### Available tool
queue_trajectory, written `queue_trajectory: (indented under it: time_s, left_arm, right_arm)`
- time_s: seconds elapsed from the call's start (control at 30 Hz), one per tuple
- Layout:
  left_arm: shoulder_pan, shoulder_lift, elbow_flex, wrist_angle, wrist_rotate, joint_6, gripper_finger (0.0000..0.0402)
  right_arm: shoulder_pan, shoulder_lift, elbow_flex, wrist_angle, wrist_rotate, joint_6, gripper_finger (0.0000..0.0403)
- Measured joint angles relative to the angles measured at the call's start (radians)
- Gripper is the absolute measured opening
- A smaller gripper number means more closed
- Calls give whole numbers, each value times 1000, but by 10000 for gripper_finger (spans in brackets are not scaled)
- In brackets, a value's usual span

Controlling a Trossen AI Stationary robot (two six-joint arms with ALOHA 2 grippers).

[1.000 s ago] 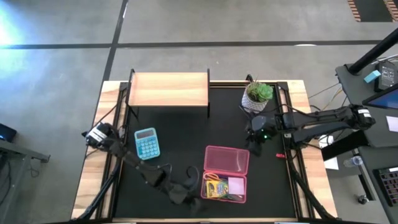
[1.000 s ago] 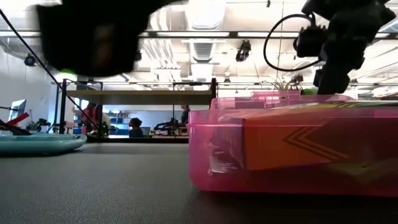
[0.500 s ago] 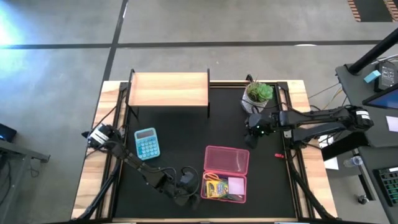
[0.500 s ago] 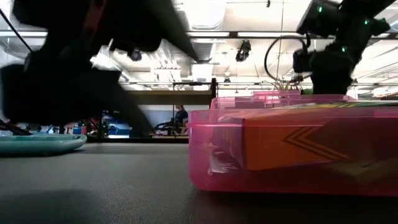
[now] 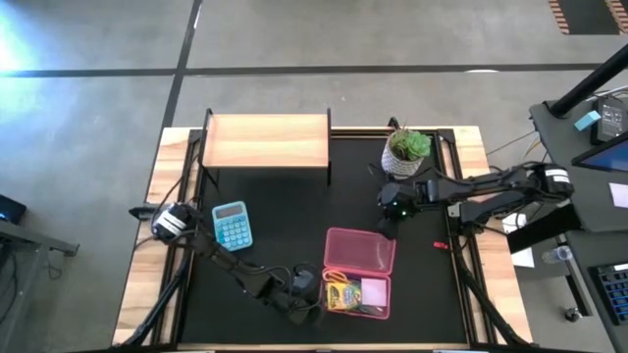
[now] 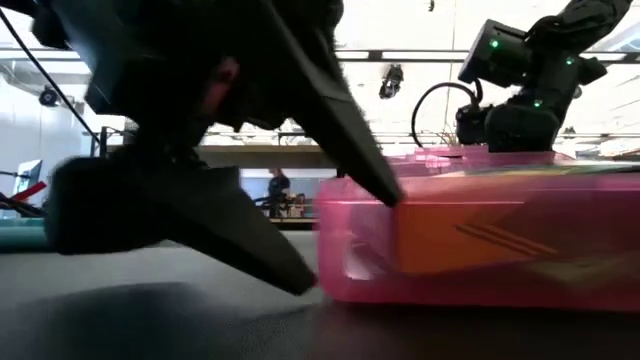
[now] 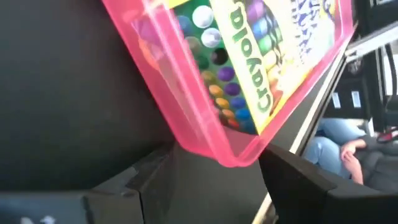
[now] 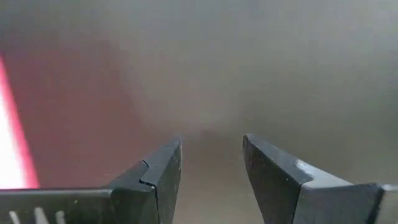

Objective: Pack school essentials
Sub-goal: Close the pink case

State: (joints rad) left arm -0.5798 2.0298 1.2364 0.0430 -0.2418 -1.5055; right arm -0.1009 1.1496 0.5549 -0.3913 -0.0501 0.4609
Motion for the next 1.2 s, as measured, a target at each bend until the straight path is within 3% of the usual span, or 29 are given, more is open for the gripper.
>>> queue_trajectory:
  time_s: [0.37, 0.67, 0.93, 1.2]
  left_arm:
    - [52, 6, 3, -10, -67, 27, 210]
    - [87, 4, 2, -9, -71, 29, 210]
    - [114, 4, 3, -8, -72, 28, 210]
    - [152, 2, 6, -6, -71, 54, 210]
  right_arm:
    - [33, -33, 10, 37, -184, 72, 162]
    - [110, -147, 10, 33, -199, 189, 162]
    - [173, -251, 10, 30, -292, 340, 162]
    - [275, -242, 10, 98, -286, 432, 162]
